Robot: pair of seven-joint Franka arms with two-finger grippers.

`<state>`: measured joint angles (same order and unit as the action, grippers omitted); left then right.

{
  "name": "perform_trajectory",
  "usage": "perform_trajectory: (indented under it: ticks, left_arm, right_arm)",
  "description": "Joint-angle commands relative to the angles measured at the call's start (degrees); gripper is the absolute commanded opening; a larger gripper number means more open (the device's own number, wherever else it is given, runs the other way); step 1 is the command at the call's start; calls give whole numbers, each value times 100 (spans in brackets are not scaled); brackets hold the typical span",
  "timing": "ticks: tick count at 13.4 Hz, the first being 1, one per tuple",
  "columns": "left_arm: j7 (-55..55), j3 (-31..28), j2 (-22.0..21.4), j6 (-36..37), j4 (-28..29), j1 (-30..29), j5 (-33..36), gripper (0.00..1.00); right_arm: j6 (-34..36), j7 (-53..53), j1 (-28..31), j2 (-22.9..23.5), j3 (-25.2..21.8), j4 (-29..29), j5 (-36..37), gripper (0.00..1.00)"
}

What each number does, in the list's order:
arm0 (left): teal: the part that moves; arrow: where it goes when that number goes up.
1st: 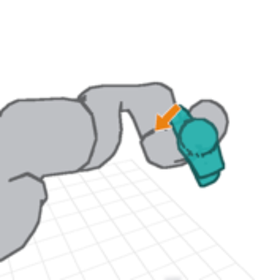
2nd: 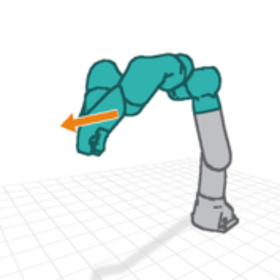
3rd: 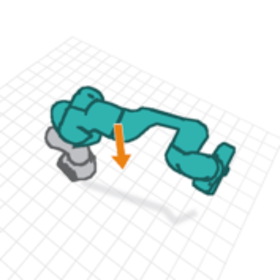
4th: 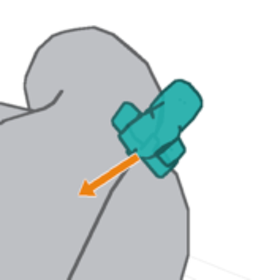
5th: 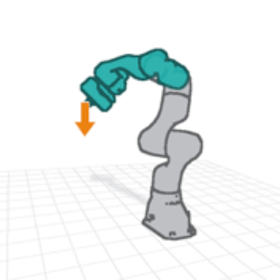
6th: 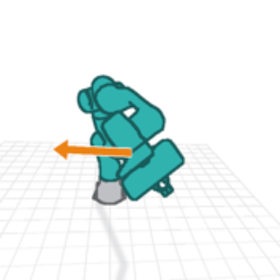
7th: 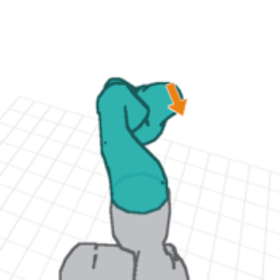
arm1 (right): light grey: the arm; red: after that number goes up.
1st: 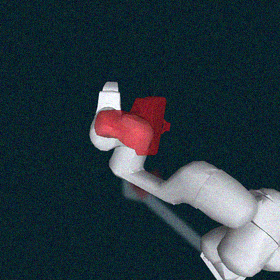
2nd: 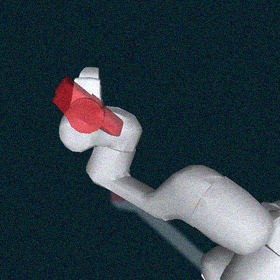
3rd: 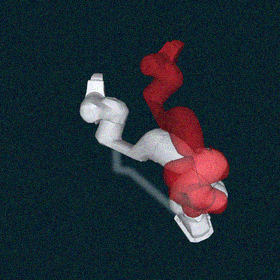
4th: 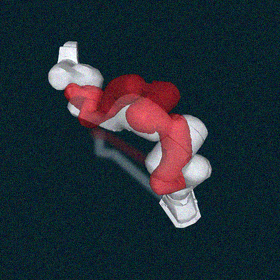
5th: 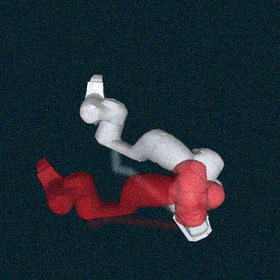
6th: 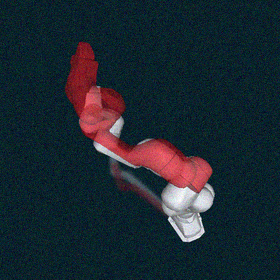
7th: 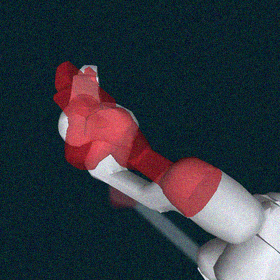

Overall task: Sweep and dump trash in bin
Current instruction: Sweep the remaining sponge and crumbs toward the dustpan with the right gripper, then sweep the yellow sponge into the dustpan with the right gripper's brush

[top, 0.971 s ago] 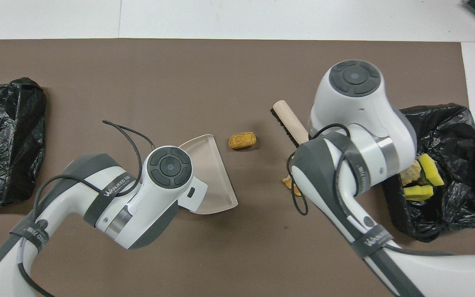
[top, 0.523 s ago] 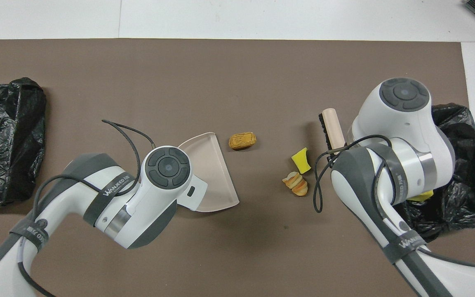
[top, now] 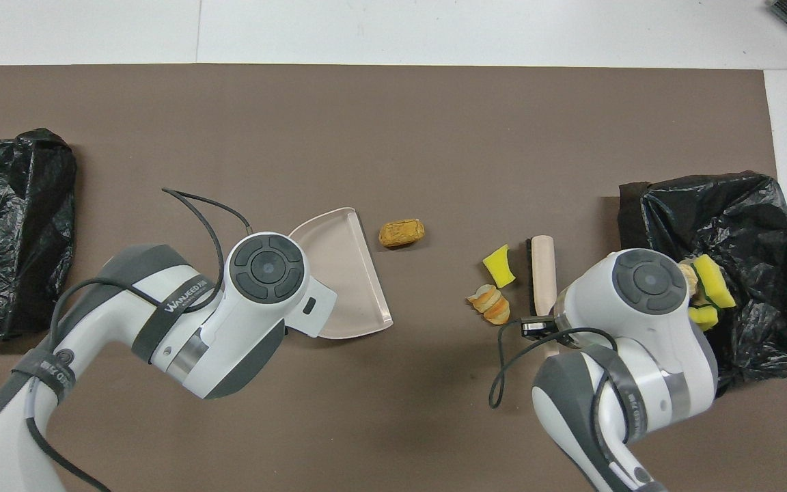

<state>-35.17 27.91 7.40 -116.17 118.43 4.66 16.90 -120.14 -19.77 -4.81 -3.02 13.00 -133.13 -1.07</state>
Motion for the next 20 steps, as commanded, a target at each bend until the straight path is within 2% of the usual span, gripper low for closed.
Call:
perform_trajectory:
  ticks: [1, 3, 7, 8, 10, 12, 14, 16, 18, 20]
  left_arm:
    - [-175, -14, 77, -55, -84, -62, 200, 0]
    - [-192, -22, 77, -108, -75, -62, 200, 0]
    - [-463, -14, 68, -239, -13, -97, 200, 0]
    - [-517, -14, 68, -283, -13, -97, 200, 0]
    - [-526, -14, 68, -293, -5, -97, 200, 0]
    - [-526, -14, 68, -301, 4, -97, 200, 0]
    - [-526, -14, 68, -328, 4, -97, 200, 0]
    - [-518, -14, 68, -363, 4, -97, 191, 0]
    - [-518, -14, 77, -389, 4, -97, 191, 0]
    - [-518, -14, 68, -372, 4, -97, 191, 0]
  right_arm:
    - [-212, -683, -378, 327, 9, 251, -113, 0]
    - [-238, -1045, -546, 651, 9, 558, -113, 0]
    - [-177, -1853, -1100, 1609, 27, 1682, -139, 0]
    - [-185, -1898, -1196, 1750, 62, 1911, -287, 0]
    - [-220, -1960, -1757, 2110, 97, 2421, -692, 0]
    - [-151, -1882, -1935, 2392, 115, 2835, -675, 0]
    - [-132, -1523, -1988, 2446, 412, 2968, -754, 0]
    - [-36, -654, -1954, 2403, 466, 2986, -1296, 0]
    - [375, -405, -1875, 2149, 431, 2986, -1379, 0]
    - [1016, -186, -1490, 1754, 422, 2977, -1317, 0]
